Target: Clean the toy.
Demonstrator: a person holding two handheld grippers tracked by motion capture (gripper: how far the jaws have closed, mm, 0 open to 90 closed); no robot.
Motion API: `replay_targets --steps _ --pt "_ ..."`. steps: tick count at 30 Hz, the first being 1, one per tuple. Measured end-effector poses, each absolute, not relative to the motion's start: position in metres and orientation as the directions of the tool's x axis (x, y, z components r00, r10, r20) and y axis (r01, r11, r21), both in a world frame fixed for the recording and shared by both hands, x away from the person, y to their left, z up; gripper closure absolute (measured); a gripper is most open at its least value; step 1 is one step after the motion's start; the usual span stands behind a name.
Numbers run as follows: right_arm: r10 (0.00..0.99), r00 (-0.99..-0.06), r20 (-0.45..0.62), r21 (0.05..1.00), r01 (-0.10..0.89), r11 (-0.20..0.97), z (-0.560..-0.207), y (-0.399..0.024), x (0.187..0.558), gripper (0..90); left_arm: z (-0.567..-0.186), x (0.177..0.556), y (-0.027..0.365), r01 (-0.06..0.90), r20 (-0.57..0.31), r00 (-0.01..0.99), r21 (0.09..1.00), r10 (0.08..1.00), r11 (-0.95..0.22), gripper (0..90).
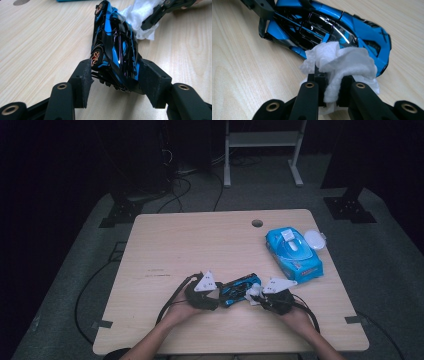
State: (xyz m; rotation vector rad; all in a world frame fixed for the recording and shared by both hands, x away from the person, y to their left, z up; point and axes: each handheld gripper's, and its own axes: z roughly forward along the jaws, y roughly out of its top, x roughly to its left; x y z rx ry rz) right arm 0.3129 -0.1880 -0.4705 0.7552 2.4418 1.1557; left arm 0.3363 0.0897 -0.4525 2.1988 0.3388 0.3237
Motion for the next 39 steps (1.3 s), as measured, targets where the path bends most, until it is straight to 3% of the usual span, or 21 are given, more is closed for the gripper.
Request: replay_targets --steps 16,39 --pt "0.584 -0.809 -0.059 0.756 0.346 0.556 -0.473 -0.186 0.312 81.2 -0.452 0.332 0.089 0.091 0.141 0.929 0.810 0.343 -0.580 47.5" --pt "0.569 -0.822 0.007 0.718 0.400 0.569 -0.475 -0.194 0.310 81.0 -0.447 0.322 0.087 0.016 0.140 0.960 0.838 0.244 -0.545 49.7"
